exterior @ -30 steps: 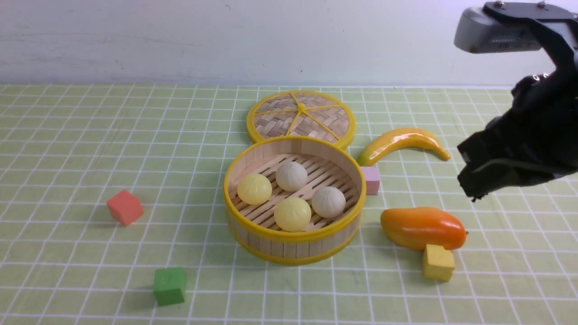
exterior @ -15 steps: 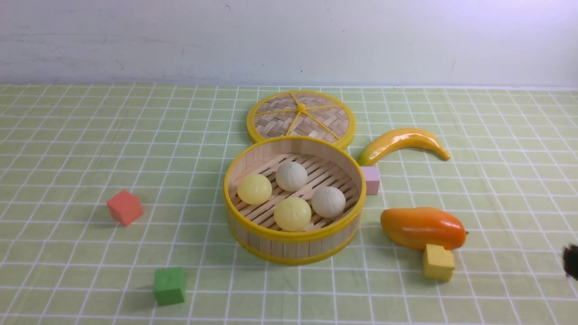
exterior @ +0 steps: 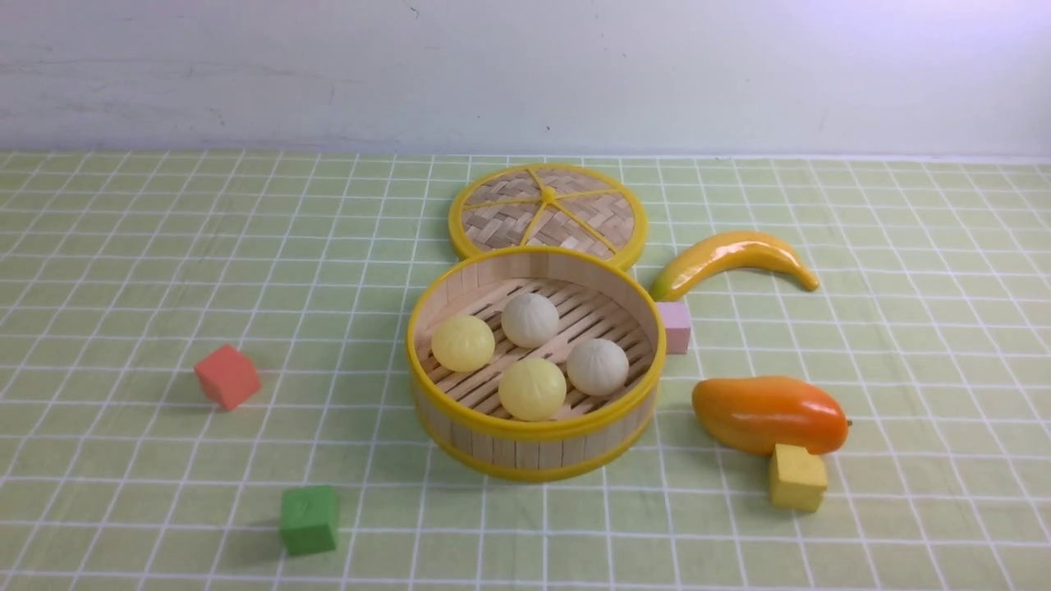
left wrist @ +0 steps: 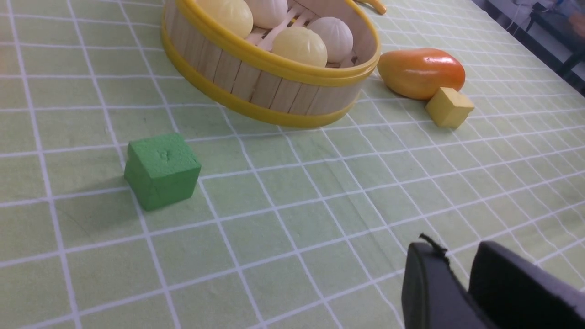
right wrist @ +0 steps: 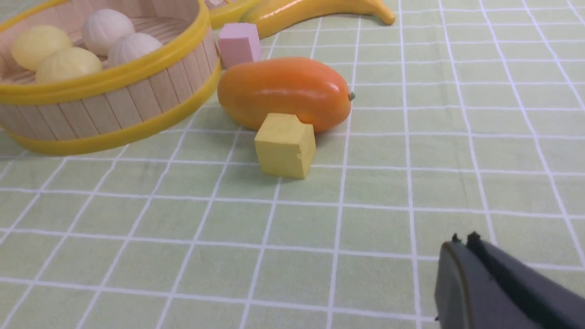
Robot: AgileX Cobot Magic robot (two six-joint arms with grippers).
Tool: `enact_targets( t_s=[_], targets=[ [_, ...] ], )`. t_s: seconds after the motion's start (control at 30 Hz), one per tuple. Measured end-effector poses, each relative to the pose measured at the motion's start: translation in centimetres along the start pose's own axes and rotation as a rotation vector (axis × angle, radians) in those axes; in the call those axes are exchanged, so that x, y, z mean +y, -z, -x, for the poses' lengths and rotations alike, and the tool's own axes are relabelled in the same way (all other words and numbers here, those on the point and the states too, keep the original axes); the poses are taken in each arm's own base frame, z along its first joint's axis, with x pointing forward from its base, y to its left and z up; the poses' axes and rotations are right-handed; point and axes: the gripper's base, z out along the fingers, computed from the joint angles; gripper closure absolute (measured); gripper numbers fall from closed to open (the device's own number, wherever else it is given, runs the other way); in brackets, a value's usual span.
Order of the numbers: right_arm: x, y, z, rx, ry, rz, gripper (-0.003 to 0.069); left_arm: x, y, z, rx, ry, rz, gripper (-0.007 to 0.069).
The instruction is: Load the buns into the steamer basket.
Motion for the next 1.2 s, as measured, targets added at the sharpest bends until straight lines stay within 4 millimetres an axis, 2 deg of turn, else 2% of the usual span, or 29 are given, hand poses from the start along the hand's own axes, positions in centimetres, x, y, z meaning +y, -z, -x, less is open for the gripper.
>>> enact_targets(
  t_s=[0.73, 1.0, 1.1, 1.2],
  targets=[
    [0.0, 0.0, 0.0, 0.000, -0.001, 0.000, 0.0661, 0.0, 0.0, 0.0, 0.000, 0.001, 0.000, 0.0461],
    [0.0, 0.0, 0.0, 0.000, -0.001, 0.000, 0.0656, 0.1, 0.0, 0.5, -0.057, -0.075, 0.018, 0.0463],
    [0.0, 0.0, 0.0, 0.000, -0.001, 0.000, 0.0654, 0.4, 0.3, 1.5, -0.177, -0.091, 0.064, 0.0506],
    [0.0, 0.0, 0.0, 0.000, -0.001, 0.000, 0.0648, 1.0, 1.3, 2.2, -0.315, -0.058, 0.187, 0.0606]
  ],
)
